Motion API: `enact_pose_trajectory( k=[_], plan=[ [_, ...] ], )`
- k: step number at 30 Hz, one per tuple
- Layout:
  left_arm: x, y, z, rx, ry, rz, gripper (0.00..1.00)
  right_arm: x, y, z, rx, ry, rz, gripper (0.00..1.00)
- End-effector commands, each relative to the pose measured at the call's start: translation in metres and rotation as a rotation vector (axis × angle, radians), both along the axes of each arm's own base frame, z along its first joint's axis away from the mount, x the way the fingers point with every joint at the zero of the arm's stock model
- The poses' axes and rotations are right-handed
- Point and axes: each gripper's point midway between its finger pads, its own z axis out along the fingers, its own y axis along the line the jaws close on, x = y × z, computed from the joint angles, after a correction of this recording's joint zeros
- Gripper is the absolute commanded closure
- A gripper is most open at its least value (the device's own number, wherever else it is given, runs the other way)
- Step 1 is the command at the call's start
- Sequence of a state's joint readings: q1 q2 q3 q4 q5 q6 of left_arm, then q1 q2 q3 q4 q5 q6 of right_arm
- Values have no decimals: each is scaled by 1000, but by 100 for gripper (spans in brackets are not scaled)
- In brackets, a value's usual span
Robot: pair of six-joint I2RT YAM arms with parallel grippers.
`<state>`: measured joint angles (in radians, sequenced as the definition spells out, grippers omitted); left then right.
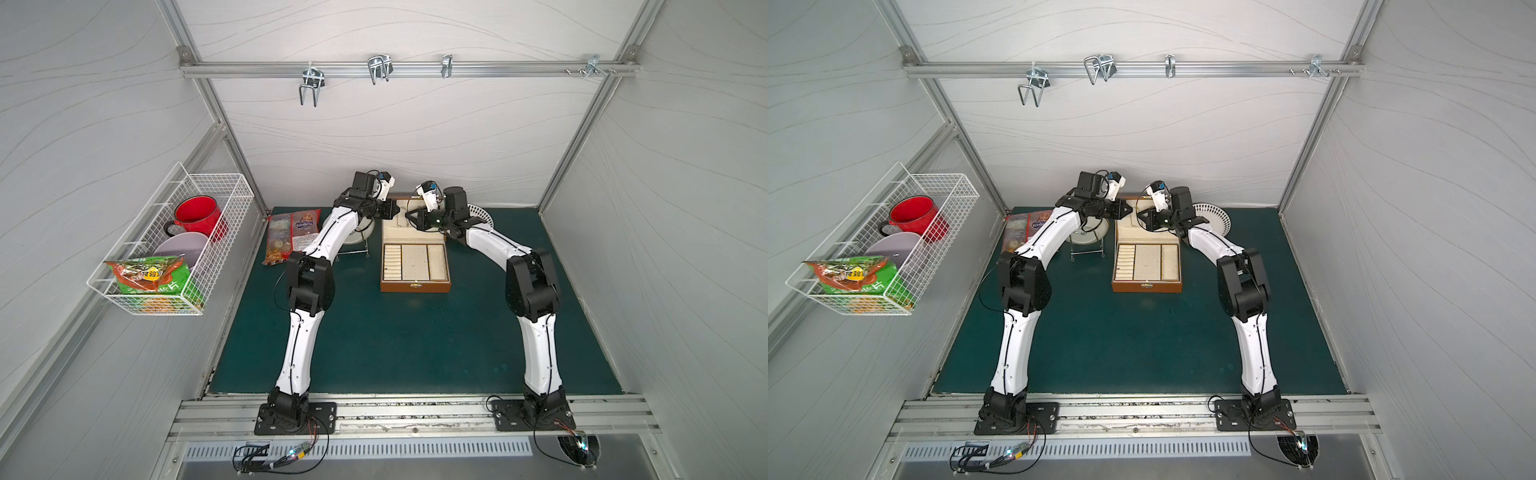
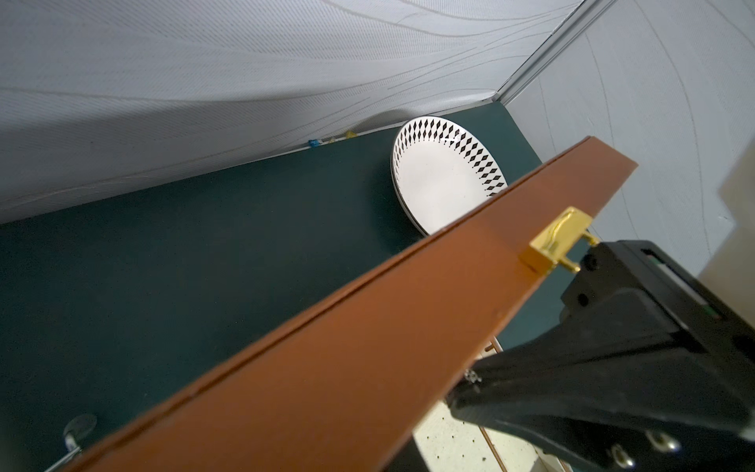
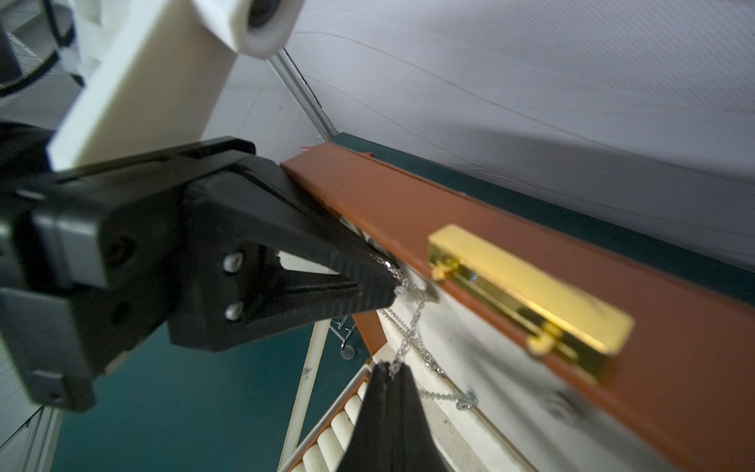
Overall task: Put jewelry chain into jewelry box
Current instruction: Hang the necklace on the jewelry box clasp.
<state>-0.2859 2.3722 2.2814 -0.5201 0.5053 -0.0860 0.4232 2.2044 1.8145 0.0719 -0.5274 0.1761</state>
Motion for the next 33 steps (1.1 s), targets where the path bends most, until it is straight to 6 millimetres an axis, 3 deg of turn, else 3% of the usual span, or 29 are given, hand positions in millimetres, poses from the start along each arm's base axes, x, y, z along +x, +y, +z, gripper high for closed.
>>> enact_pose_trajectory(
  k=[1, 8, 17, 28, 33],
  plan=[
    [9, 4, 22, -19, -62, 11, 100, -6, 0, 39, 47, -59, 16, 100],
    [9, 5, 20, -12, -58, 11, 100, -6, 1, 45, 58, -69, 16, 100],
    [8, 4, 20, -13, -59, 8, 100, -6, -1, 11, 18, -16, 8, 100],
    [6, 4, 20, -18, -53, 3, 100, 0, -4, -16, -21, 9, -14, 97],
    [6, 3, 18, -22, -48, 0, 100, 3, -5, -22, -40, 7, -28, 88]
  ],
)
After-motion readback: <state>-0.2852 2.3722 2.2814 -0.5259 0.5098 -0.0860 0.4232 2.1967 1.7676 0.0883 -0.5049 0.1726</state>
